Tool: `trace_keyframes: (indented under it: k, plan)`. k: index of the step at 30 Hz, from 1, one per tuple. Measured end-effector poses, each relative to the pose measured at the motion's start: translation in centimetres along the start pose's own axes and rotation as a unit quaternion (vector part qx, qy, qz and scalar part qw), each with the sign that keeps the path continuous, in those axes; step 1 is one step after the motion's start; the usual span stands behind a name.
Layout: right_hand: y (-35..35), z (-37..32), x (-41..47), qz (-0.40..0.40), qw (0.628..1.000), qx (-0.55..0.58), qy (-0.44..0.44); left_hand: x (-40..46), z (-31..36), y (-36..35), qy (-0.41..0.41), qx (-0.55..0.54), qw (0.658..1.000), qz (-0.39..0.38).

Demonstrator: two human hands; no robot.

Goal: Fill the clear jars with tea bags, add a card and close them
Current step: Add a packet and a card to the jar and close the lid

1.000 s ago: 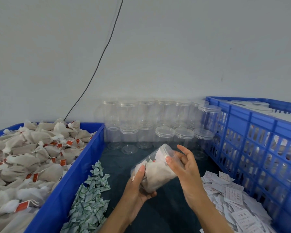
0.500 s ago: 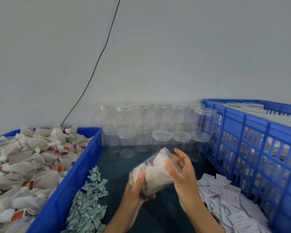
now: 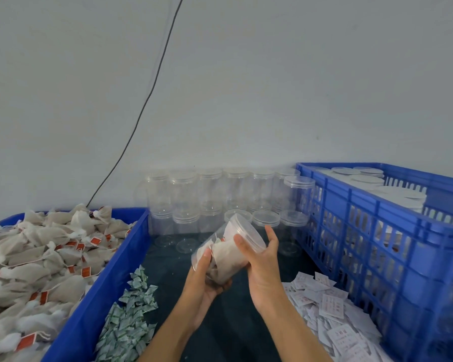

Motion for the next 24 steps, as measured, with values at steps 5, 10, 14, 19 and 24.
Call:
trace_keyframes:
  k: [5, 10, 14, 19, 24]
  plan:
    - [-0.5, -2.1, -0.5, 0.013, 1.0, -0.015, -0.011, 0.3, 0.8, -1.5, -0.021, -0.025, 0.999, 0.007]
    - [-1.9, -6.6, -0.5, -0.018, 0.999, -0.034, -0.009, 0.9, 2.7, -3.3, -0.028, -0.015, 0.999, 0.007]
    - [-2.4, -11.8, 0.3, -0.047, 0.995, -0.074, 0.038, 1.6, 6.2, -6.1, -0.114, 0.103, 0.988, -0.005]
    - [-1.2, -18.2, 1.7, -0.024, 0.986, -0.125, 0.104, 3.3, 10.8, -11.1, -0.217, 0.335, 0.916, 0.053]
    - [0.6, -23.0, 2.7, -0.012, 0.969, -0.189, 0.161, 4.9, 12.4, -16.5, -0.223, 0.466, 0.851, 0.094]
Point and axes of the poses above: each hand's wrist, its own x-axis towards the middle knuckle, its own y-axis out of the back of the hand, z = x × y, the point moved 8 cm from there along x, towards the middle knuckle, and after that the axes turned 12 degrees about x, right-handed, at the moved point
